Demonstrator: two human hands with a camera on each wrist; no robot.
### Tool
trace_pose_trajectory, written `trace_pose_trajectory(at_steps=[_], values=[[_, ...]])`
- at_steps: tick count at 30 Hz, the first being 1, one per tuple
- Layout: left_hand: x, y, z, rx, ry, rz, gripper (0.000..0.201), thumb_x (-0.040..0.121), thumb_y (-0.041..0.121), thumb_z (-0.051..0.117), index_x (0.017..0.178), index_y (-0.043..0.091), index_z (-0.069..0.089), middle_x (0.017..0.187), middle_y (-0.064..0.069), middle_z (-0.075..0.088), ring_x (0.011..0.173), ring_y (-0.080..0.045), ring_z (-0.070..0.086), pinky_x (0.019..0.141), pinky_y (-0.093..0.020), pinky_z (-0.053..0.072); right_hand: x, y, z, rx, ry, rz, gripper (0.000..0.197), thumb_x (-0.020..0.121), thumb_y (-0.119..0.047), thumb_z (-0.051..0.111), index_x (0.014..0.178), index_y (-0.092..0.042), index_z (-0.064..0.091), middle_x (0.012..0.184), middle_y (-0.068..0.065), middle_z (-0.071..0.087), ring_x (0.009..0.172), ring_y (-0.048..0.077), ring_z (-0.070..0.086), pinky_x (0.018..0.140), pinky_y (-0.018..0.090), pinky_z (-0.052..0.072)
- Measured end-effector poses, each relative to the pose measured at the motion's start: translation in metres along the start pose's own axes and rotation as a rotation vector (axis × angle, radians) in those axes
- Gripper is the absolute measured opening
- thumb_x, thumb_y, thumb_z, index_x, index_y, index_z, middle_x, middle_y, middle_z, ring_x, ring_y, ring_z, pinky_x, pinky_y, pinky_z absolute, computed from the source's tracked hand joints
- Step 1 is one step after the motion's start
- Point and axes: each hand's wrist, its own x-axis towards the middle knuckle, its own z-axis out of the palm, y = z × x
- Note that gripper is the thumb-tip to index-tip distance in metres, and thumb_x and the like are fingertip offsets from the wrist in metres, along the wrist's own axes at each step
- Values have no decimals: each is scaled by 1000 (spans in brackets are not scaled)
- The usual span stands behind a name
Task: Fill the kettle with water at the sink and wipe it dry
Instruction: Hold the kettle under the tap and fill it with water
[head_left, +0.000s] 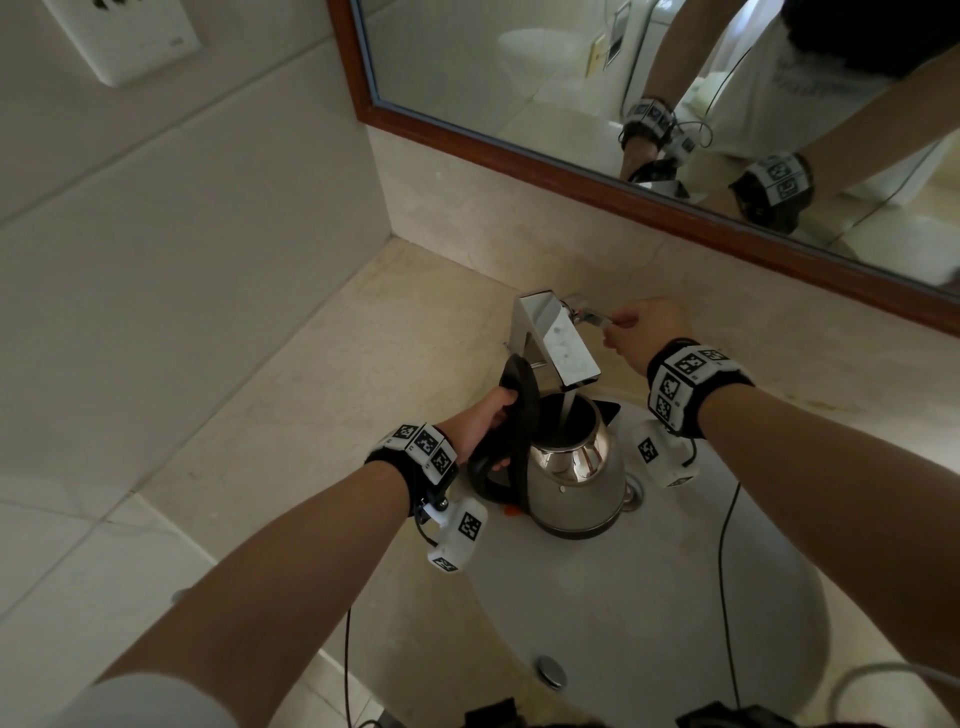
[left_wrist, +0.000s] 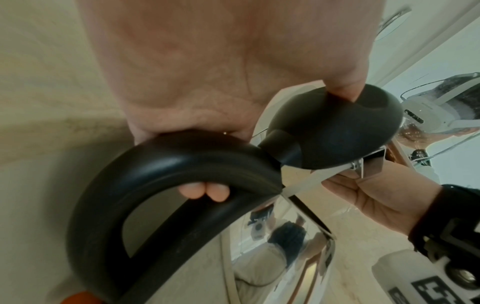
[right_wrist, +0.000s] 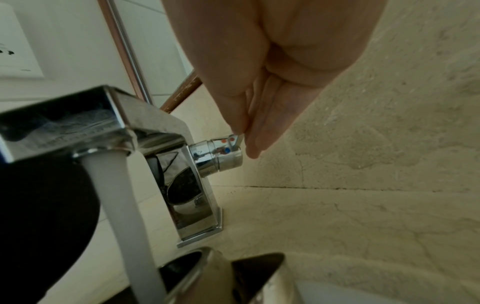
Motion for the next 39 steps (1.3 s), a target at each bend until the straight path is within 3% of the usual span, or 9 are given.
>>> trace_pose_trajectory(at_steps=[3,6,8,12,18,23,28,33,39], values=[[-1,0,0,-2,-2,-8,85,54,70,47,102,2,63,87,-16,65,69,-26,62,69,-32,49,0,0,0,-9,3,-2,13,88,-18,64,97,-16,72,86,4,75,86,24,70,86,43,57],[-1,-1,0,-10,1,-7,85,54,70,48,102,3,64,88,-16,66,72,-27,62,73,-34,49,-1,-1,-1,-37,-10,-17,10,88,-19,63,82,-22,70,86,6,75,86,25,70,85,44,57],[0,-1,1,-11,3,-7,85,54,70,48,103,2,64,88,-16,65,72,-28,61,74,-35,48,-1,-1,-1,-43,-4,-20,22,87,-18,64,68,-27,62,84,6,75,85,26,70,84,45,58],[2,-1,0,-15,16,-2,87,54,70,49,105,0,63,89,-19,64,69,-29,61,68,-33,49,-2,-2,-3,-55,-2,-30,27,87,-19,63,62,-28,59,83,9,75,84,29,70,82,46,58],[0,-2,1,-14,7,22,83,56,69,48,96,-1,63,78,-17,63,59,-26,60,59,-30,49,-1,-2,-3,-58,-3,-34,19,88,-18,64,70,-25,62,86,13,75,86,31,70,84,47,57],[1,-2,0,-8,-19,9,85,57,70,47,100,-2,62,85,-20,63,61,-25,59,60,-29,49,2,1,0,-6,5,-3,12,88,-18,65,96,-13,72,87,8,75,87,27,70,85,44,57],[5,-3,0,-25,7,-8,85,60,66,47,109,-2,60,88,-17,65,63,-24,62,57,-28,50,2,1,0,-15,1,-12,11,88,-16,65,94,-10,72,87,12,75,87,29,70,85,46,57],[0,0,4,-59,-2,-11,71,69,58,40,103,-2,57,80,-14,62,58,-20,60,52,-23,49,4,2,1,-28,0,-16,19,87,-16,65,103,-7,71,92,13,75,90,29,70,86,46,57],[3,-1,2,-49,6,-2,83,54,66,49,102,-2,59,81,-16,62,61,-24,60,57,-27,49,4,2,0,-55,-1,-26,13,88,-19,65,97,-13,73,88,9,75,86,27,70,84,45,58]])
